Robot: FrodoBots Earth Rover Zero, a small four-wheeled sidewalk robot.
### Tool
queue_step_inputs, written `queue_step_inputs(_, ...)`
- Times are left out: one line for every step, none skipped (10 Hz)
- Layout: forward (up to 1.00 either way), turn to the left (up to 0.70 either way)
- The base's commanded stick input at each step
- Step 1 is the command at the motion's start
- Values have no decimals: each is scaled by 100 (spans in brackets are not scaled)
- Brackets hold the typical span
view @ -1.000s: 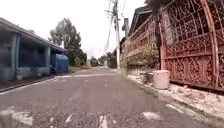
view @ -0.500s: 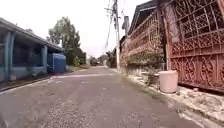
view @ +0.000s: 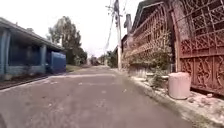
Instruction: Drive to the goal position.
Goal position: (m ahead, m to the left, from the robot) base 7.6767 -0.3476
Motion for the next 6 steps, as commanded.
queue_step_inputs(70, 0)
queue_step_inputs(70, 0)
queue_step_inputs(70, 0)
queue_step_inputs(70, 0)
queue_step_inputs(70, 0)
queue_step_inputs(70, 0)
